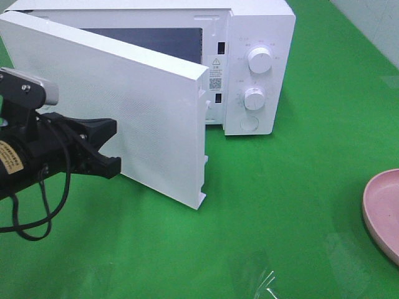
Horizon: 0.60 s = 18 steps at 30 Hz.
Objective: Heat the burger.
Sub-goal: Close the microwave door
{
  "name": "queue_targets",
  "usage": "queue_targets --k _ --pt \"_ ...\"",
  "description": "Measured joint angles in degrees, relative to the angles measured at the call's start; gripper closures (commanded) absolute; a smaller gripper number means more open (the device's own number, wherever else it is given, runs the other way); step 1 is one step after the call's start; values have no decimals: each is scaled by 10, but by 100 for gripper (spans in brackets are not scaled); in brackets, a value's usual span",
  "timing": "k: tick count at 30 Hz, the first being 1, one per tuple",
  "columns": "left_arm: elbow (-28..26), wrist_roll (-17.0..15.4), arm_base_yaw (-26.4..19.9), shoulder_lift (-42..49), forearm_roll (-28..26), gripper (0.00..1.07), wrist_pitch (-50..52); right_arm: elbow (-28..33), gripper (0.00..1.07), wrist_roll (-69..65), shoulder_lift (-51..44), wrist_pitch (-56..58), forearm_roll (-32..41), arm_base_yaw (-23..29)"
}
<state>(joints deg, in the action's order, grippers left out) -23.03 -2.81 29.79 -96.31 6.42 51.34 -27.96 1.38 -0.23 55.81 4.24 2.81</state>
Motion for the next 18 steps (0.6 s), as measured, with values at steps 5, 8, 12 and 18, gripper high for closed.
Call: queue_targets --k 5,8,12,18 --pt "-52 0 22 -30 -21 107 0 0 41 0 0 0 0 0" --pt "-87 0 24 -45 -24 107 -1 0 41 0 0 0 0 0" --pt "-115 0 24 -54 -29 107 -1 0 41 0 0 0 0 0" --pt "-166 0 24 -72 -37 107 -15 0 41 0 0 0 0 0"
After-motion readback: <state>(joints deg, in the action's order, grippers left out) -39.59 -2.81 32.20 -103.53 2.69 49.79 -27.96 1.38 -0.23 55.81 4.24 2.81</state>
